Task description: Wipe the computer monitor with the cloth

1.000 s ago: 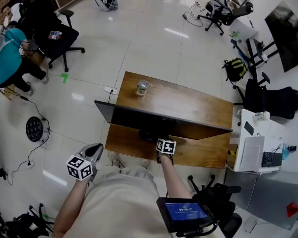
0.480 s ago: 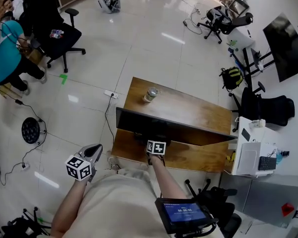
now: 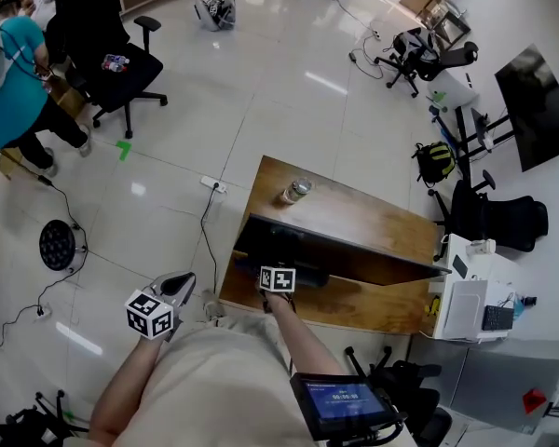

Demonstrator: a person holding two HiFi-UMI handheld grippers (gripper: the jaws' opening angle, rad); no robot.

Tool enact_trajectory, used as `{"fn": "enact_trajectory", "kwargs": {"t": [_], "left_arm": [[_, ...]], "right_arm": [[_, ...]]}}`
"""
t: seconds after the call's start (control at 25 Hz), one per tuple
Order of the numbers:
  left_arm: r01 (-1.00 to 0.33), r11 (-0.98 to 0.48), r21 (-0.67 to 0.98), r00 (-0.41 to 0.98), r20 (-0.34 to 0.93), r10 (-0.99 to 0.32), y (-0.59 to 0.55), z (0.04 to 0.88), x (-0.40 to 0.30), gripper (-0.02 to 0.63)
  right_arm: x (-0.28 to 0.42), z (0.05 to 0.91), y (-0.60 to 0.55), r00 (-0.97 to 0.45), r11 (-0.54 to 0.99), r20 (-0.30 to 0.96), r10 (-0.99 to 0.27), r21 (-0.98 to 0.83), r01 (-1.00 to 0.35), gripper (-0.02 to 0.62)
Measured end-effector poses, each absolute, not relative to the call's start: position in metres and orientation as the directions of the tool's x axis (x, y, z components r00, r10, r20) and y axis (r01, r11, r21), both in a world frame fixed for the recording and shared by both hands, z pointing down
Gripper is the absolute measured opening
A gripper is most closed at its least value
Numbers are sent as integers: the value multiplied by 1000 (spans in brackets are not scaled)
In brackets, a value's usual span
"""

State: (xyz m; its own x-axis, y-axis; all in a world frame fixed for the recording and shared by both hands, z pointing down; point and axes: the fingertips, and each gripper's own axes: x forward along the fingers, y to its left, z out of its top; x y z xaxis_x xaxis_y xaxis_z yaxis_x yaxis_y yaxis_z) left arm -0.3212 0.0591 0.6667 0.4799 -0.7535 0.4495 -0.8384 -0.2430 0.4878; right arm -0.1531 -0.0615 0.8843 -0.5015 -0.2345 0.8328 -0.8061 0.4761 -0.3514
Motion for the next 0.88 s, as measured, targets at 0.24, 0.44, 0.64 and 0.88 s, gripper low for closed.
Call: {"fn": "enact_trajectory", "kwargs": {"t": [0.24, 0.44, 0.64, 0.88], "left_arm": [[-851, -225, 475, 454, 448, -770, 61, 664, -346, -9], [-859, -211, 466, 436, 451, -779, 65, 663, -360, -9], [-858, -211, 468, 431, 435, -790, 60, 658, -367, -9], [-845, -245, 476, 461, 414, -785, 53, 655, -357, -9]], "right_arm": [[-209, 886, -54, -542, 491, 817, -196, -397, -775, 97], [-242, 881, -50, -620, 475, 771, -150, -493, -729, 97], [-254, 857, -50, -670, 501, 728, -141, -532, -683, 97], [-262, 786, -55, -745, 584, 644, -174, -542, -605, 97]]}}
